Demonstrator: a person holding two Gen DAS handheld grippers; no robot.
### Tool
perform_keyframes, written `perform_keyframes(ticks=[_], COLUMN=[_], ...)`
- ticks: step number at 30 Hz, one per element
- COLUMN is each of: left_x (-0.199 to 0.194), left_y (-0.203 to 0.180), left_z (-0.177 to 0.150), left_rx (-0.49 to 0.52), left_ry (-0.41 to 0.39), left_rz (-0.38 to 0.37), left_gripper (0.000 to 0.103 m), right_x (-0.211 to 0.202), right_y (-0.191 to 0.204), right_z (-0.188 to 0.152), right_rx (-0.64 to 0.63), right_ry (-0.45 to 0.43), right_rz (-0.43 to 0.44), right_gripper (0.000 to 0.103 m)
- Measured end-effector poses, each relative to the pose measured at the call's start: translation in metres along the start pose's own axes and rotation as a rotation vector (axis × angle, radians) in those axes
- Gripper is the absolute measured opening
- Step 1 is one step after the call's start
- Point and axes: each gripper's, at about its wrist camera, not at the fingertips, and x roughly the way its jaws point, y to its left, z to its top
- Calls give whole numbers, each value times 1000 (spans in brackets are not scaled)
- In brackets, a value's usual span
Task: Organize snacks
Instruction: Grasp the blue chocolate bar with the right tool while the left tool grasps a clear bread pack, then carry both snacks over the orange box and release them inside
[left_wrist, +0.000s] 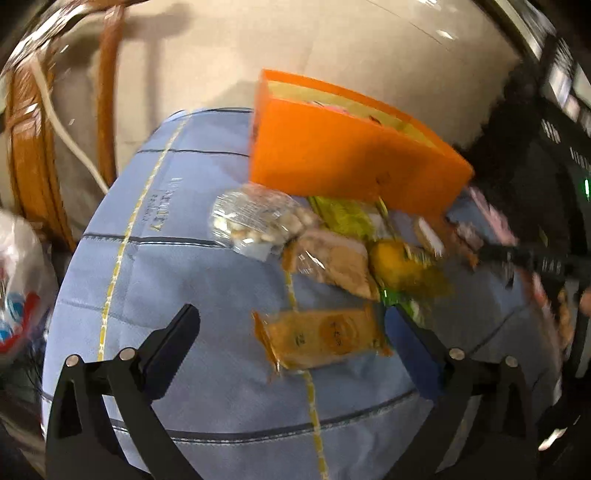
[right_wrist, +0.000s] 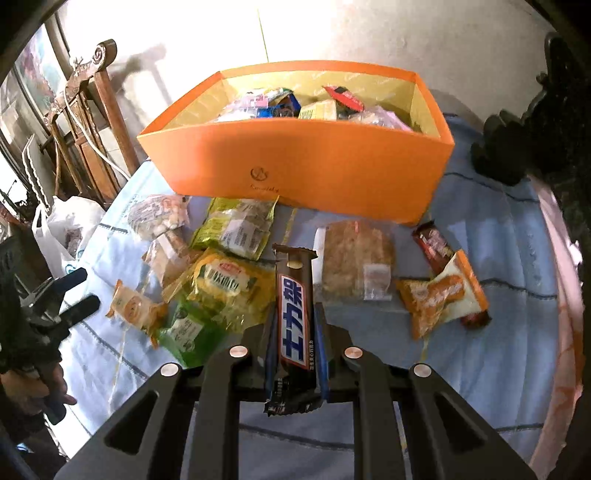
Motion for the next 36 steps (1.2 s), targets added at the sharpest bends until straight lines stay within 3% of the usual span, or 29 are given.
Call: perform_keyframes(ticks=[4, 9, 11, 12, 13, 14, 15, 17, 23, 24, 25, 27, 35, 36], left_x=[14, 52, 61, 60, 58, 57, 56, 54, 41, 38, 36, 33, 53, 53], left_y=[-7, -37, -44, -47, -50, -50, -47, -39, -29, -32, -36, -43, -70, -69], left_z=[-3, -12, -16, -14, -12, -11, -9, -8, -3, -1, 1, 7, 21, 22], left_rx=[41, 175, 185, 184, 194, 197, 173, 141, 103, 127, 148, 164, 280, 278], left_ry=[19, 97, 118, 101, 77, 70, 72, 72, 54, 51, 40, 19, 41, 30], left_rz=[-2, 55, 79, 80, 91, 94, 80, 66, 25, 29, 37, 47, 72, 66], left_gripper=[98, 99, 99, 82, 50, 37, 27, 21, 21, 25, 53, 98, 96, 69], right_x=[2, 4, 4, 3, 4, 4, 4, 4, 4, 5, 5, 5, 0, -1], right_y=[4, 4, 4, 4, 3, 2, 1, 0, -1, -2, -3, -3, -7, -9], right_z=[-8, -11, -11, -11, -11, -11, -12, -12, -13, -13, -13, -14, -14, -15], right_rx=[-8, 5, 2, 2, 6, 8, 11, 15, 23, 28, 32, 38, 44, 44], right_ry=[14, 23, 23, 23, 25, 25, 26, 26, 25, 25, 26, 28, 22, 22], right_rz=[5, 0, -3, -5, -7, -9, -10, -10, -10, -9, -9, -9, -13, -15], right_gripper=[17, 17, 17, 17, 17, 17, 17, 17, 17, 17, 17, 17, 17, 17])
